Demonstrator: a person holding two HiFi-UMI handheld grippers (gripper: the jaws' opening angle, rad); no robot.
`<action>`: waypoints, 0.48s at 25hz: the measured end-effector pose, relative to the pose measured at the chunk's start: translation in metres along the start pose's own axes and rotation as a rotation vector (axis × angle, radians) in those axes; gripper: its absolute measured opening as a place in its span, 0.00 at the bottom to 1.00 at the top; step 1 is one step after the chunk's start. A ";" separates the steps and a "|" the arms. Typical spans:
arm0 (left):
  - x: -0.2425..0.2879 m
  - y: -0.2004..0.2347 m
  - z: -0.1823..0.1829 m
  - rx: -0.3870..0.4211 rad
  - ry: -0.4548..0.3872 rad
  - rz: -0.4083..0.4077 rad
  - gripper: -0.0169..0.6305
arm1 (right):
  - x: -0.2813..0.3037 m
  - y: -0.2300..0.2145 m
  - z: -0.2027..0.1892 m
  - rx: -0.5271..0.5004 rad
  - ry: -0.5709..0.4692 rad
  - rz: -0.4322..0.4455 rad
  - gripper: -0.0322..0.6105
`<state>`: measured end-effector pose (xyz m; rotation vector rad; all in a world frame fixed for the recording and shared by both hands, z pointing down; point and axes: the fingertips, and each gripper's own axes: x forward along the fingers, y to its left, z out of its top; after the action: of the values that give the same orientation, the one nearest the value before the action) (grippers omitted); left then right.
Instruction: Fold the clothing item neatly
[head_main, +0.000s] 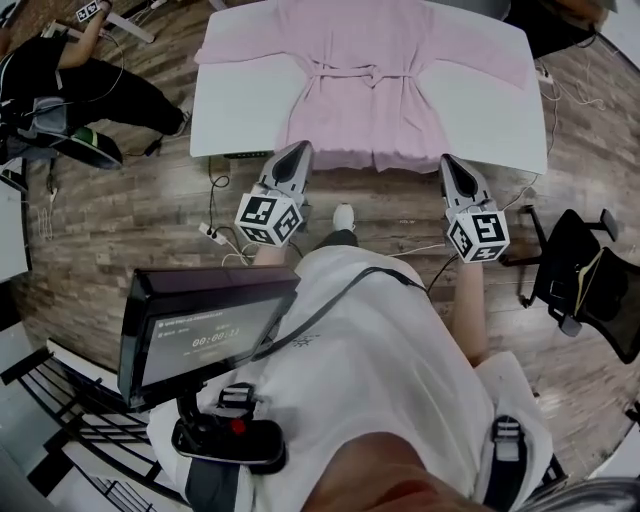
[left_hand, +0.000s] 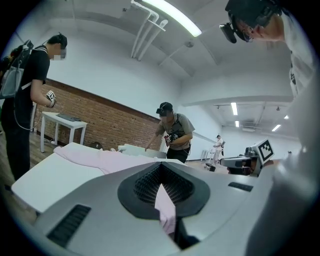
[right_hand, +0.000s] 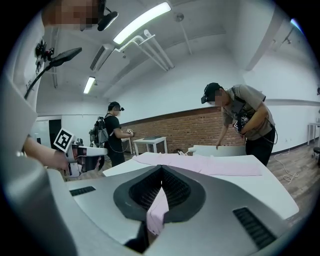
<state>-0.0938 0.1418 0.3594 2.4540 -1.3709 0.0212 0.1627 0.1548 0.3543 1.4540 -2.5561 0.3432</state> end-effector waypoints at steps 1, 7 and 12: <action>0.005 0.006 0.004 0.002 -0.001 -0.010 0.03 | 0.005 -0.001 0.003 0.001 -0.001 -0.012 0.05; 0.033 0.043 0.021 0.019 0.014 -0.068 0.03 | 0.036 -0.008 0.015 0.010 -0.014 -0.084 0.05; 0.052 0.060 0.032 0.027 0.025 -0.107 0.03 | 0.049 -0.016 0.023 0.026 -0.024 -0.135 0.05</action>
<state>-0.1209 0.0606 0.3546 2.5373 -1.2347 0.0450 0.1506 0.0996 0.3469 1.6394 -2.4639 0.3422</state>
